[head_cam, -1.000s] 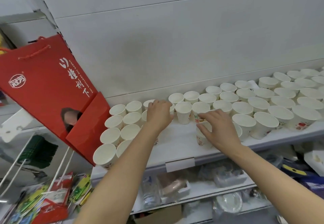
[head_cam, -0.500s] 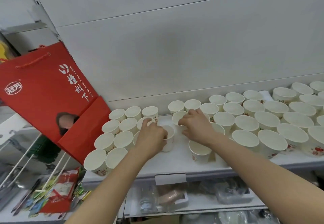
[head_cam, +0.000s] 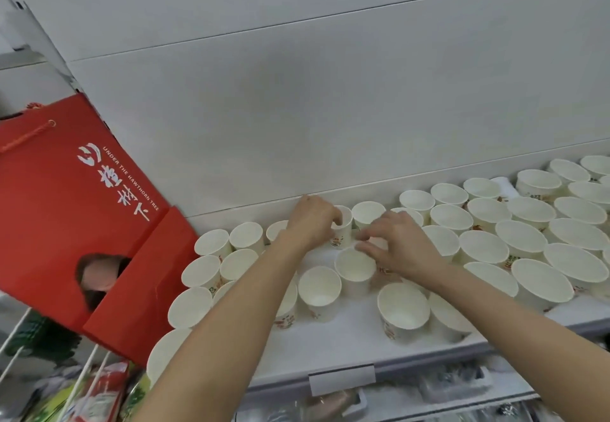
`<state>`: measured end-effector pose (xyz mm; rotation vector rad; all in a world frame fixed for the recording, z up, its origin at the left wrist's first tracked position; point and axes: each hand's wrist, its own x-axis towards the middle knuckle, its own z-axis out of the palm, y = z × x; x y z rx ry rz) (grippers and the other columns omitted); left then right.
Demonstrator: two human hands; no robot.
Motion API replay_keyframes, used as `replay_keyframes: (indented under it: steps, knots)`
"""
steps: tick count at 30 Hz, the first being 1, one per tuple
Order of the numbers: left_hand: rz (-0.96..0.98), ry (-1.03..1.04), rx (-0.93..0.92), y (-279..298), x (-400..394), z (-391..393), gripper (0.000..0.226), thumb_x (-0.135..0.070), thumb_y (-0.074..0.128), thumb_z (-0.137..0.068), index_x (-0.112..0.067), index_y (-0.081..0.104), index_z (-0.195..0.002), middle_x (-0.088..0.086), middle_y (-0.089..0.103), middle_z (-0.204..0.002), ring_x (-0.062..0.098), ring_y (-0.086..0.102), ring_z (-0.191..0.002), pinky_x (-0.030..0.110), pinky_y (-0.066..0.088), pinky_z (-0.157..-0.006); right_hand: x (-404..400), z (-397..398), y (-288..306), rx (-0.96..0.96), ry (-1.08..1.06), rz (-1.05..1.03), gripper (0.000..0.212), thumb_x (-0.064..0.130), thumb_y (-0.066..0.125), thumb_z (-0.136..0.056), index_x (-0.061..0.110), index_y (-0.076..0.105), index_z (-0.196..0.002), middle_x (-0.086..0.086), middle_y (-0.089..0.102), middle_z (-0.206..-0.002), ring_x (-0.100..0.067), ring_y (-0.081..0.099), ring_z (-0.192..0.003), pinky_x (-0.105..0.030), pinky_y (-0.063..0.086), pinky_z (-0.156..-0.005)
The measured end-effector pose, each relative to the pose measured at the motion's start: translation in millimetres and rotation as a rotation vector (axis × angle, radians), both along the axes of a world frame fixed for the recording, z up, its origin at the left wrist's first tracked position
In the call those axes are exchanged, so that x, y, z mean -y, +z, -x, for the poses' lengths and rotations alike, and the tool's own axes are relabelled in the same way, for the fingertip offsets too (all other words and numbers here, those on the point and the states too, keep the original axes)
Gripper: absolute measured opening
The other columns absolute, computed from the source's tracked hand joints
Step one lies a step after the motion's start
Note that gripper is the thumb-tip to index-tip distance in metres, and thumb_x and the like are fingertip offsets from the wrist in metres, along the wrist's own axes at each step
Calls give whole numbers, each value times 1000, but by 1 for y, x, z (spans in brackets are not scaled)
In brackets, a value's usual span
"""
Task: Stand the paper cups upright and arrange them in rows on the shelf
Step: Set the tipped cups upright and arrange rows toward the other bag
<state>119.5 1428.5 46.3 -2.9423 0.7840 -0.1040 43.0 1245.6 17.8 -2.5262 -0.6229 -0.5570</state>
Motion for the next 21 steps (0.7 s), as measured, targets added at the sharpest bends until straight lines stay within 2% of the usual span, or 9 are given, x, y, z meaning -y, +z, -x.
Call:
replay_keyframes:
  steps: [3, 6, 9, 12, 13, 15, 17, 19, 21]
  knots:
    - [-78, -29, 106, -7, -1, -2, 19, -17, 56, -81, -25, 74, -83, 2, 69, -75, 24, 59, -80, 30, 32, -92, 8, -34, 11, -32, -198, 74, 15, 26, 70, -81, 20, 74, -95, 4, 73, -88, -26, 58, -86, -38, 44, -79]
    - [-79, -32, 157, -14, -12, 2, 20, -15, 54, -79, -21, 73, -80, 3, 66, -68, 24, 53, -70, 29, 29, -89, 4, -57, 9, -186, -249, 259, 27, 34, 65, -84, 24, 70, -108, 3, 71, -102, -25, 53, -103, -35, 38, -90]
    - [5, -30, 88, -17, -21, 9, 20, -28, 59, -85, -26, 73, -100, 2, 71, -90, 25, 58, -90, 31, 29, -93, -9, -66, 2, -223, -292, 382, 17, 34, 59, -84, 27, 69, -96, 3, 69, -96, -24, 56, -100, -34, 33, -89]
    - [240, 102, 32, -12, -45, 16, 45, -43, 68, -81, -31, 62, -124, -5, 63, -125, 18, 54, -118, 32, 31, -101, -18, -66, -4, -232, -312, 384, 12, 24, 57, -83, 25, 69, -85, 3, 70, -87, -23, 59, -88, -34, 33, -85]
    - [300, 162, 44, -12, -56, 17, 48, -42, 69, -80, -30, 61, -126, -6, 61, -128, 18, 53, -120, 33, 33, -101, -19, -65, -5, -233, -322, 373, 15, 20, 57, -81, 25, 70, -84, 2, 70, -86, -24, 58, -85, -33, 33, -84]
    - [262, 276, 33, -11, -73, 21, 47, -41, 68, -81, -29, 60, -126, -5, 61, -127, 18, 54, -119, 33, 34, -98, -23, -62, -7, -215, -338, 356, 19, 13, 54, -79, 24, 70, -81, -3, 70, -81, -26, 56, -80, -32, 33, -80]
    - [167, 337, -6, -12, -76, 24, 38, -40, 63, -83, -29, 63, -120, -5, 65, -120, 19, 56, -115, 33, 34, -94, -28, -58, -8, -202, -325, 349, 19, 12, 53, -78, 23, 69, -78, -4, 69, -78, -27, 54, -75, -30, 33, -77]
    - [120, 370, 3, -13, -67, 24, 20, -34, 61, -84, -25, 69, -99, -1, 69, -102, 23, 61, -103, 32, 34, -82, -32, -57, -8, -213, -313, 335, 19, 13, 54, -79, 23, 69, -79, -4, 69, -77, -26, 51, -73, -29, 33, -76]
    - [70, 416, 38, -11, -59, 23, 5, -25, 60, -81, -20, 63, -80, 2, 69, -89, 25, 62, -92, 31, 29, -72, -34, -57, -7, -226, -313, 318, 15, 16, 56, -81, 23, 69, -79, -4, 68, -77, -25, 46, -71, -28, 31, -73]
